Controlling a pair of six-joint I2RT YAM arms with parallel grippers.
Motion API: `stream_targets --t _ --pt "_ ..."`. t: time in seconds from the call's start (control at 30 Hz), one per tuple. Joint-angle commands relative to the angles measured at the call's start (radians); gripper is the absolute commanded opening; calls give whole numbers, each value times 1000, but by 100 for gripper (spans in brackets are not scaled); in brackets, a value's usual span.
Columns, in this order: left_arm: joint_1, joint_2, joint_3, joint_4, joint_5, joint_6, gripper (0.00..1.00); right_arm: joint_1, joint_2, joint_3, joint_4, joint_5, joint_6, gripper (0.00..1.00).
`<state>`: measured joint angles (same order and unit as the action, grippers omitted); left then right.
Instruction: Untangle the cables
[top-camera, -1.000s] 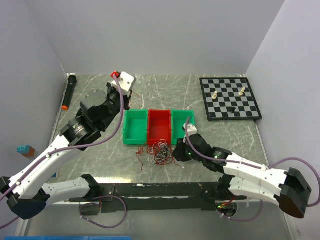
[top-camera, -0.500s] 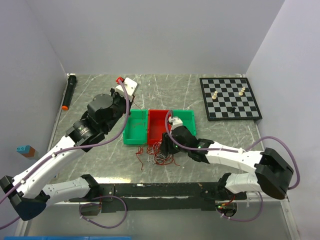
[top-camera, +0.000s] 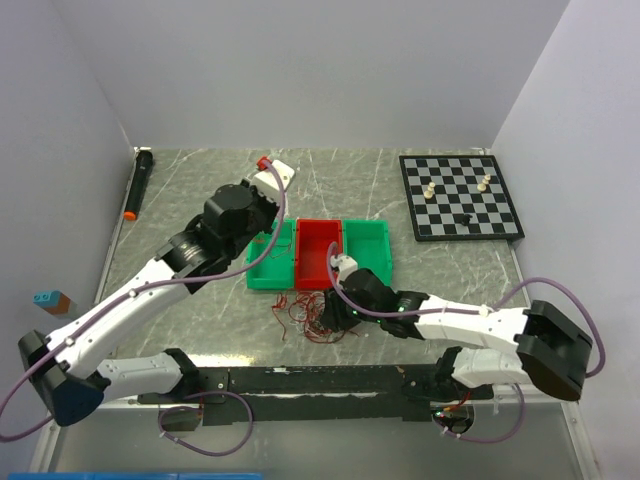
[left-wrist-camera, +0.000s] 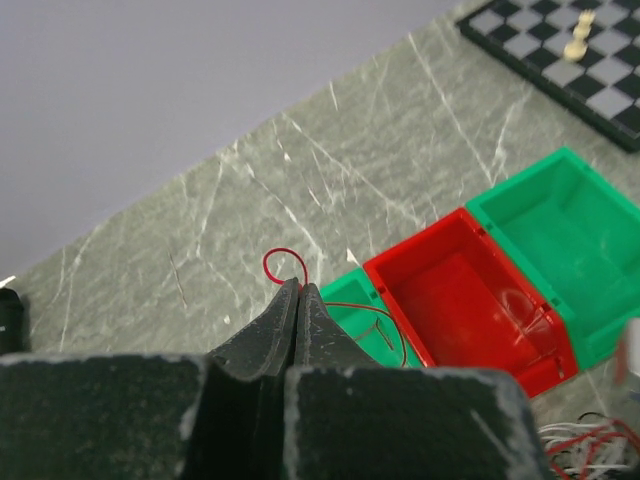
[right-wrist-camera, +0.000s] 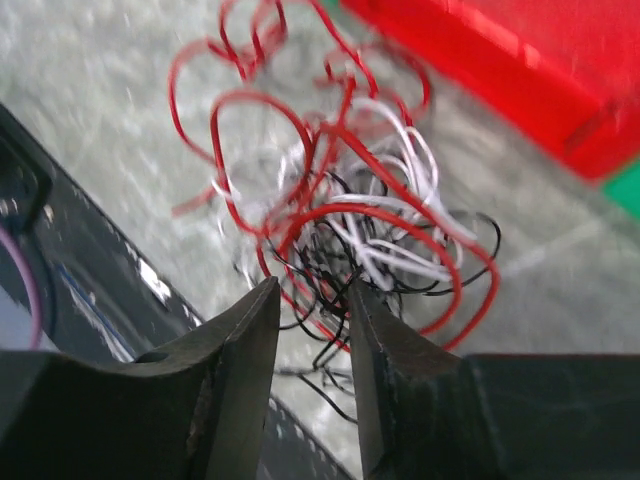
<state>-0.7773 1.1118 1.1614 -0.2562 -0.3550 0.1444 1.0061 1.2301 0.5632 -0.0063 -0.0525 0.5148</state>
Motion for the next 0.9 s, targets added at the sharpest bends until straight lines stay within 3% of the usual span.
stream_targets --t 0.0,0.27,0.4,0.73,0.87 --pt "12 32 4 21 7 -22 1 11 -115 -58 -70 -10 10 38" --pt "87 117 -2 19 85 -94 1 11 -268 -109 -155 5 21 35" --pt "116 206 55 -75 119 -137 1 11 -274 -103 -147 11 19 35" --pt "124 224 9 -43 107 -227 1 11 -317 -115 -133 31 42 36" --pt "142 252 20 -101 109 -284 1 9 -322 -117 -130 37 48 37"
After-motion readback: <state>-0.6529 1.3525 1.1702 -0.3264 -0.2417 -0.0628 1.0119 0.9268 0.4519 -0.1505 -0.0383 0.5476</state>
